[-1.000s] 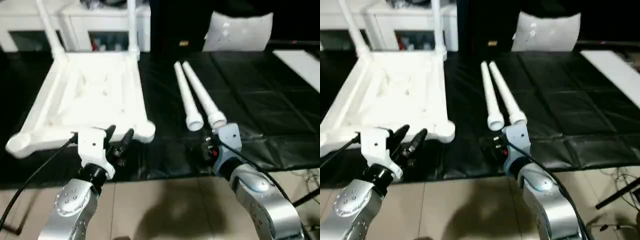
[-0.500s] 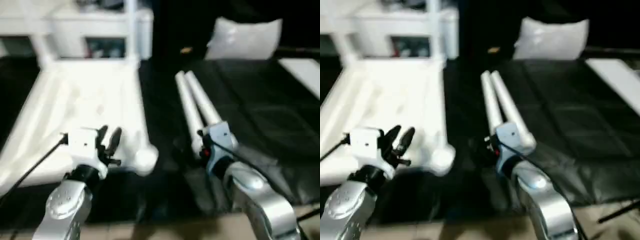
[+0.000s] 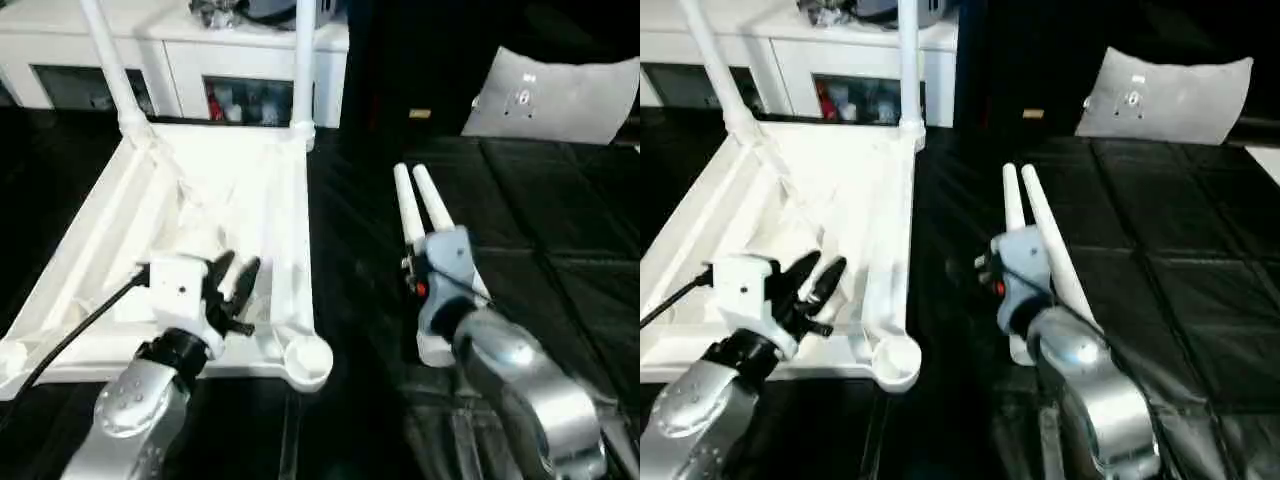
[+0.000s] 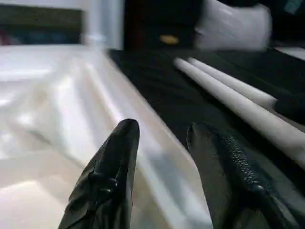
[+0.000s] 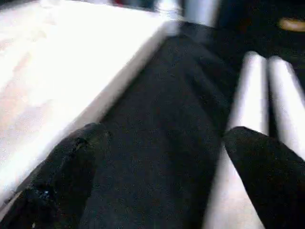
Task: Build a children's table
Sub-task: Move to table, then pick table leg
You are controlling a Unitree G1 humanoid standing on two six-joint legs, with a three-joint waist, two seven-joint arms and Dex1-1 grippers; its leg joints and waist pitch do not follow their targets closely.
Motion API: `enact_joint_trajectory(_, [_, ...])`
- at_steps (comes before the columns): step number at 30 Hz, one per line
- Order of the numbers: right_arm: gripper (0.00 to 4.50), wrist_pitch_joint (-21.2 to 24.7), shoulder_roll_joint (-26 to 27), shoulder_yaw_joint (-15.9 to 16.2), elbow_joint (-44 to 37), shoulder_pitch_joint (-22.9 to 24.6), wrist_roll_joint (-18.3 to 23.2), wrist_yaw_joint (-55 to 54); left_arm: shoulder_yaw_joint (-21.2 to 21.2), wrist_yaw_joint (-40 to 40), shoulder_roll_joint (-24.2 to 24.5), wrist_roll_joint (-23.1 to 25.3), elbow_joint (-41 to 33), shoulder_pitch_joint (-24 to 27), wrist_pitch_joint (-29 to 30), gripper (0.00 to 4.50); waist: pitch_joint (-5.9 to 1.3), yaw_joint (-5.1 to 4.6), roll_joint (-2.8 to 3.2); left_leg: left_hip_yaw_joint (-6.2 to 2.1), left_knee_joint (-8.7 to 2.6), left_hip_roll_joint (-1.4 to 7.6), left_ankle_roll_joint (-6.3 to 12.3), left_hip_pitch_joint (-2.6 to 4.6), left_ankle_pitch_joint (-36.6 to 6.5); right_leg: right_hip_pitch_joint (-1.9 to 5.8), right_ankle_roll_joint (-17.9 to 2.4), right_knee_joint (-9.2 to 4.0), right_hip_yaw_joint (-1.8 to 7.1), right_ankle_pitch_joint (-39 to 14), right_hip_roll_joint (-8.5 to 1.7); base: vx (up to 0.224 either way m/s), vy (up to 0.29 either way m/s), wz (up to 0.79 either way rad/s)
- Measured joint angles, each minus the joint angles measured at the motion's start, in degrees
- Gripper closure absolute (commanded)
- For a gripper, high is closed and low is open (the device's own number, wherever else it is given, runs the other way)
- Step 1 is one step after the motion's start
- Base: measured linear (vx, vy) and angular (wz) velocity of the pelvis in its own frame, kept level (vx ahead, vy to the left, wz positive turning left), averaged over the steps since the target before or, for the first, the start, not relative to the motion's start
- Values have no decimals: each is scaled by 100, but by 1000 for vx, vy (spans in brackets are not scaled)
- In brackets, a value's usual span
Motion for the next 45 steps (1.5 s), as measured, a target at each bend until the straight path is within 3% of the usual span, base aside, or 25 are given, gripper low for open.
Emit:
enact_joint_trajectory(3, [0,799,-135,-51,181,-326,-126,-163,-83,-422,412,-211,-114,-53,292,226,41,-45,-12,79,-75,29,1,114,31,71,-65,3,3,0,-20,-90,-17,3])
enact_joint_trajectory(5, [0,1110,-185,-60,245,-404,-210,-227,-97,-592,521,-332,-249,-77,396,226,49,-53,-21,156,-102,70,-2,154,32,74,-52,5,-3,-5,-37,-85,-23,-4])
enact_joint_trajectory(9, [0,1809,93,-92,711,-783,-323,-537,-130,-1047,885,-803,-506,-200,790,226,55,-67,-11,205,-116,140,-55,160,63,49,-85,13,-49,21,-40,-36,-10,-3])
enact_joint_trajectory(12, [0,2007,248,-235,1196,-1116,-216,-558,-158,-1303,1095,-1091,-688,-260,1111,226,49,-78,0,233,-116,161,-67,164,71,37,-96,18,-49,62,-37,0,0,0])
enact_joint_trajectory(15, [0,2106,383,-443,1808,-1500,-85,-490,-231,-1544,1280,-1305,-839,-314,1376,226,36,-102,24,266,-116,187,-75,148,77,8,-138,20,-49,97,-31,0,0,0])
enact_joint_trajectory(19, [0,2203,405,-513,2104,-1665,-58,-470,-230,-1600,1292,-1415,-883,-391,1489,226,27,-74,34,296,-134,224,-84,71,188,-67,-139,14,-59,99,-11,0,0,0])
enact_joint_trajectory(25, [0,2392,471,-782,2676,-2038,7,-445,-224,-1608,1459,-1489,-889,-473,1659,226,27,-10,32,311,-155,227,-90,73,192,-79,-139,11,-56,99,-11,0,0,0])
enact_joint_trajectory(26, [30,2420,472,-804,2724,-2072,26,-435,-224,-1608,1474,-1494,-889,-473,1673,219,27,-5,32,313,-157,229,-95,74,195,-80,-140,12,-56,99,-11,0,0,0])
enact_joint_trajectory(41, [130,2524,467,-1038,3105,-2244,268,-188,-327,-1510,1539,-1420,-880,-524,1726,219,11,16,6,334,-169,241,-96,79,197,-83,-147,14,-55,106,-12,0,0,0])
enact_joint_trajectory(45, [180,2509,374,-1059,3131,-2245,317,-37,-334,-1397,1560,-1194,-779,-610,1633,219,12,19,8,337,-171,242,-101,69,201,-96,-146,14,-54,107,-12,0,0,0])
